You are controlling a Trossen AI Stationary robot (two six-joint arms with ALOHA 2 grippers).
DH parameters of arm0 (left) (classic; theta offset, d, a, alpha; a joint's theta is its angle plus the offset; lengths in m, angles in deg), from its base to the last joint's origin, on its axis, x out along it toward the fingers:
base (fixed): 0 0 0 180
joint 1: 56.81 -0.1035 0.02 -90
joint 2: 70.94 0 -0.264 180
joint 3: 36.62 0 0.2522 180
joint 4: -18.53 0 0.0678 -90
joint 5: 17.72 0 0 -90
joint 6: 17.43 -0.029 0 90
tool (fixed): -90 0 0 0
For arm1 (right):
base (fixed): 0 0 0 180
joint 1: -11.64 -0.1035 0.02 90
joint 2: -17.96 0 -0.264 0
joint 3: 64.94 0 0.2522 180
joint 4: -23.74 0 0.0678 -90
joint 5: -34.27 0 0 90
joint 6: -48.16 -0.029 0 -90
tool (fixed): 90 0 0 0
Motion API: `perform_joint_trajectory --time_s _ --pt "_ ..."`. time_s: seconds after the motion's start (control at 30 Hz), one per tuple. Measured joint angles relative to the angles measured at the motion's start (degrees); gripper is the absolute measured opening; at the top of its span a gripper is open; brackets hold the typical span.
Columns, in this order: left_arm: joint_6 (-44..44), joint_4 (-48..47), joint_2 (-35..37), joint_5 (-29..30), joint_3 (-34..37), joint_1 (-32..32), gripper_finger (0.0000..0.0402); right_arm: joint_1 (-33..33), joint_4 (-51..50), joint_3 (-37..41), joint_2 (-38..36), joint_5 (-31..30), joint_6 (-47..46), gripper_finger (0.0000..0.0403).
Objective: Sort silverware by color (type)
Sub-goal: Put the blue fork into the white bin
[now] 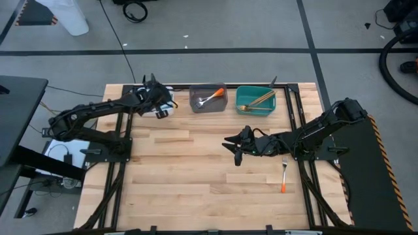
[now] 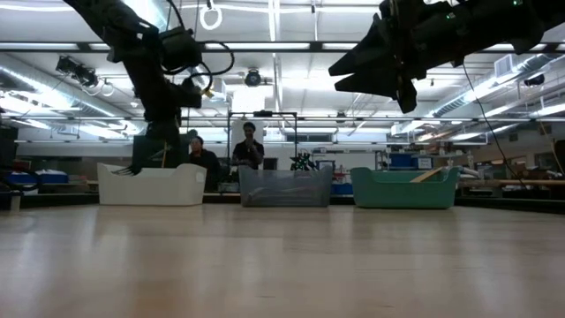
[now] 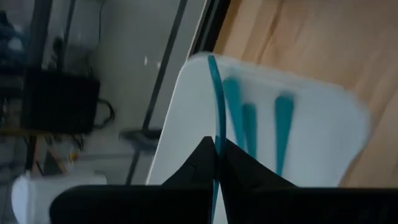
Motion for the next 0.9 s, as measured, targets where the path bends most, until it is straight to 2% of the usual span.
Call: perform_joint_trajectory --time_s 0.3,0.53,0.9 --pt "5.65 -3.12 0.02 -3.9 -0.07 -5.42 0.0015 0.0 0.03 0.0 0.0 -0.05 0.0 0.0147" --pt "10.42 -3.55 0.02 -5.75 -0.07 -6.12 0.0015 0.0 0.44 0.0 0.0 -0.31 0.15 0.0147" --pt "4.28 5.99 -0.04 -6.07 0.04 -5.76 0.0015 -0.01 0.44 0.0 0.0 -0.37 0.22 0.0147"
